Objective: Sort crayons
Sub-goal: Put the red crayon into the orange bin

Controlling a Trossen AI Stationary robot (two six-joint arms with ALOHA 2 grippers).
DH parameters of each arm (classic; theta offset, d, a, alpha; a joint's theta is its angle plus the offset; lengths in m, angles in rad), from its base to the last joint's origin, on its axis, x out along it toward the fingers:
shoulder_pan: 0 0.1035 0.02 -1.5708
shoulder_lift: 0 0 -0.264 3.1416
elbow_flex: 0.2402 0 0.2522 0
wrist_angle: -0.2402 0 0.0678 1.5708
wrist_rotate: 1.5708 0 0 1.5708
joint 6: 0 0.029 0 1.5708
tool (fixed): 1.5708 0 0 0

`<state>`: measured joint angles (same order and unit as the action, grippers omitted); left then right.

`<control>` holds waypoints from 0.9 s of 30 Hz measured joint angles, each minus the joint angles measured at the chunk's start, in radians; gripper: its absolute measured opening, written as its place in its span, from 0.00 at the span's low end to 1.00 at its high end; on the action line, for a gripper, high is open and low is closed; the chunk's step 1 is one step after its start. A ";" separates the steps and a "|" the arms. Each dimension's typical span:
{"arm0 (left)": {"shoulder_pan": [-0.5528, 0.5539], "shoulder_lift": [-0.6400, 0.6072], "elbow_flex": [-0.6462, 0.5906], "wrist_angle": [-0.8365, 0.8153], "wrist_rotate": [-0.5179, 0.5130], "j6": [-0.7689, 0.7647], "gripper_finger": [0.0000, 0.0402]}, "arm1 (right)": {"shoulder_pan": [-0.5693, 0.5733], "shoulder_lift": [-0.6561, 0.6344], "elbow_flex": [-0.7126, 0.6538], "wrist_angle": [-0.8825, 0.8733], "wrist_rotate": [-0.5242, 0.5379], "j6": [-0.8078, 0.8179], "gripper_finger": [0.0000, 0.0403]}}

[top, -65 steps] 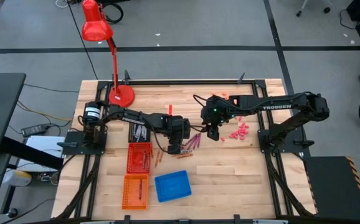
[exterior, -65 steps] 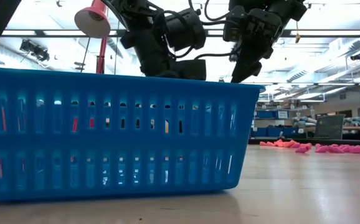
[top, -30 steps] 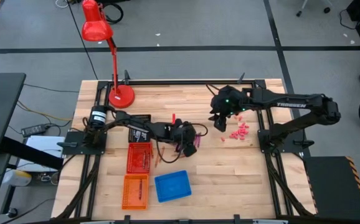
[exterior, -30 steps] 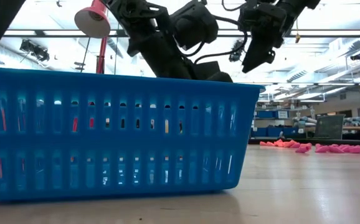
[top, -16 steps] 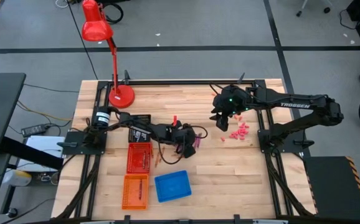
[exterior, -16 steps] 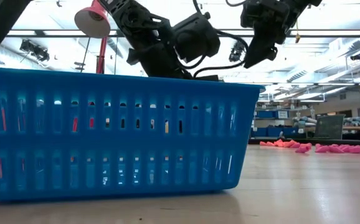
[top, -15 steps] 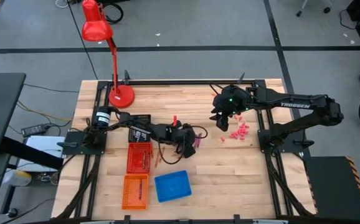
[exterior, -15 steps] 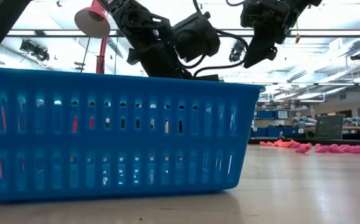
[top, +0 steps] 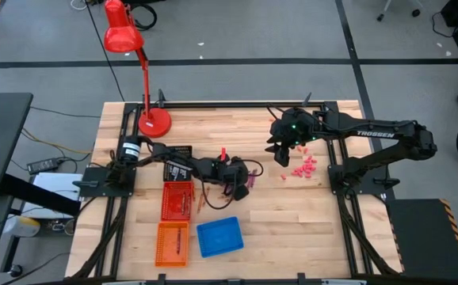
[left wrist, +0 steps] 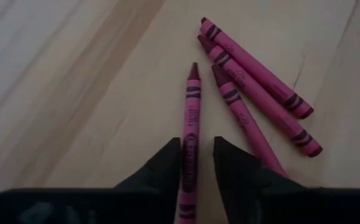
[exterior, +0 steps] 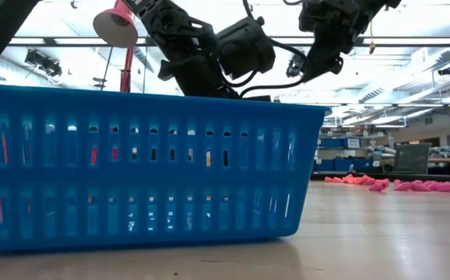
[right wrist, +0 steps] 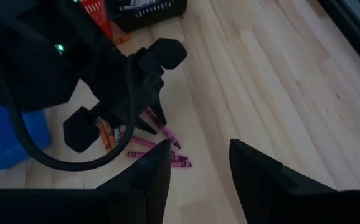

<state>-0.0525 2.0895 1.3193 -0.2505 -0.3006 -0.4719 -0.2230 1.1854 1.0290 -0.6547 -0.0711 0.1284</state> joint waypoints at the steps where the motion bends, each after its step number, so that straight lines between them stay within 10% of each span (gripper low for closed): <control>1: 0.002 0.000 0.000 -0.002 0.000 -0.007 0.23 | 0.000 0.000 0.000 0.003 0.000 0.000 0.41; 9: 0.015 0.000 -0.001 -0.021 0.024 -0.076 0.05 | 0.000 0.000 0.000 0.006 0.000 0.000 0.41; 27: 0.017 -0.058 -0.010 -0.058 0.045 -0.094 0.06 | 0.000 0.000 0.000 0.032 0.000 -0.016 0.41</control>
<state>-0.0357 2.0316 1.3094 -0.3083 -0.2552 -0.5664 -0.2230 1.1858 1.0290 -0.6229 -0.0715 0.1120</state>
